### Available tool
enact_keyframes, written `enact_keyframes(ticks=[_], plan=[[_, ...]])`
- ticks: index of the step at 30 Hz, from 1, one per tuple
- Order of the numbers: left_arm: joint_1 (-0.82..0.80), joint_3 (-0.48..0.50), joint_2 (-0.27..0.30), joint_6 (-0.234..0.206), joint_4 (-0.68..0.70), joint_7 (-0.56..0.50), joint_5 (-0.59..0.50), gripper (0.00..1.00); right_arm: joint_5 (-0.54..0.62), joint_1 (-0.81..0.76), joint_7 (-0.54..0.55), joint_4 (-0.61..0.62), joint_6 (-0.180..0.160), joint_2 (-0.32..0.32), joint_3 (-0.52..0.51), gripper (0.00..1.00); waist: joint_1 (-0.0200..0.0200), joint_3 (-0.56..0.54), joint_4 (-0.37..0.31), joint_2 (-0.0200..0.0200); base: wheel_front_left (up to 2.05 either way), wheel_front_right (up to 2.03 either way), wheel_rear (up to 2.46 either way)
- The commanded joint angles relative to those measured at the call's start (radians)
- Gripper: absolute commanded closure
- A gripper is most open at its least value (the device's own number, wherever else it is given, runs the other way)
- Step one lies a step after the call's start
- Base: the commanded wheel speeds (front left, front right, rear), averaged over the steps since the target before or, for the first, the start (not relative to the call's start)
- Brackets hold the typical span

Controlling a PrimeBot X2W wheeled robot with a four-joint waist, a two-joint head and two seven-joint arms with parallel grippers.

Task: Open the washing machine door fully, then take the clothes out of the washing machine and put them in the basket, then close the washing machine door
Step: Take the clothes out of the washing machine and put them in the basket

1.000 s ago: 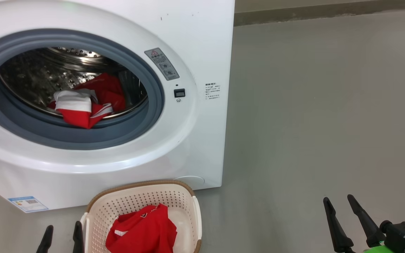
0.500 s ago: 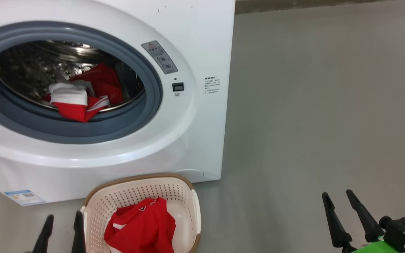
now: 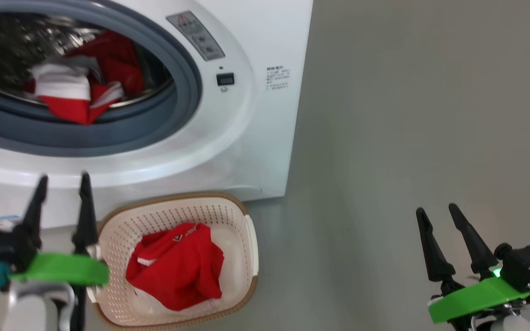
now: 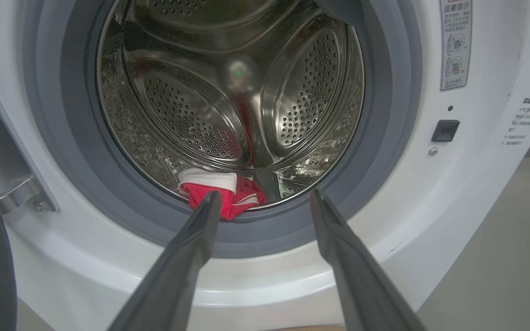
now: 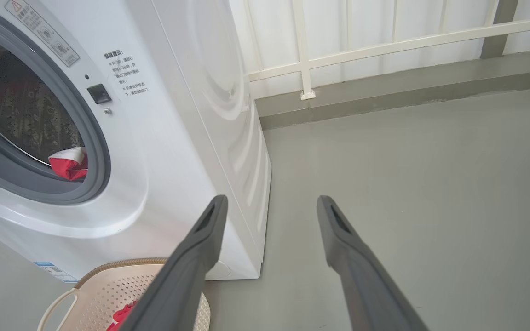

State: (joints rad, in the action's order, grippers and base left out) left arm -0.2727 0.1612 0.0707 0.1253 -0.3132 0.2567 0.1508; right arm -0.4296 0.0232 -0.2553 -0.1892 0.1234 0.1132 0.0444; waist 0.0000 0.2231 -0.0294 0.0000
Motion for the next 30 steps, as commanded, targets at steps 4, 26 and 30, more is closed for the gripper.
enact_keyframes(ticks=[4,26,30], plan=[[-0.149,0.053,0.056,0.002,-0.064,0.005,-0.050,0.00,0.014,0.058,-0.006,0.028,0.007,-0.002,0.031,0.00,0.0000,0.103,-0.035,0.0000,0.00,0.00,0.00],[-0.602,-0.006,0.232,-0.127,-0.484,0.005,-0.201,0.00,0.015,0.147,-0.006,0.040,0.007,-0.030,0.065,0.00,0.0000,0.279,-0.109,0.0000,0.00,0.00,0.00],[-0.675,-0.009,0.267,-0.136,-0.546,0.005,-0.196,0.00,0.013,0.160,-0.006,0.043,0.007,-0.035,0.083,0.00,0.0000,0.312,-0.129,0.0000,0.00,0.00,0.00]])
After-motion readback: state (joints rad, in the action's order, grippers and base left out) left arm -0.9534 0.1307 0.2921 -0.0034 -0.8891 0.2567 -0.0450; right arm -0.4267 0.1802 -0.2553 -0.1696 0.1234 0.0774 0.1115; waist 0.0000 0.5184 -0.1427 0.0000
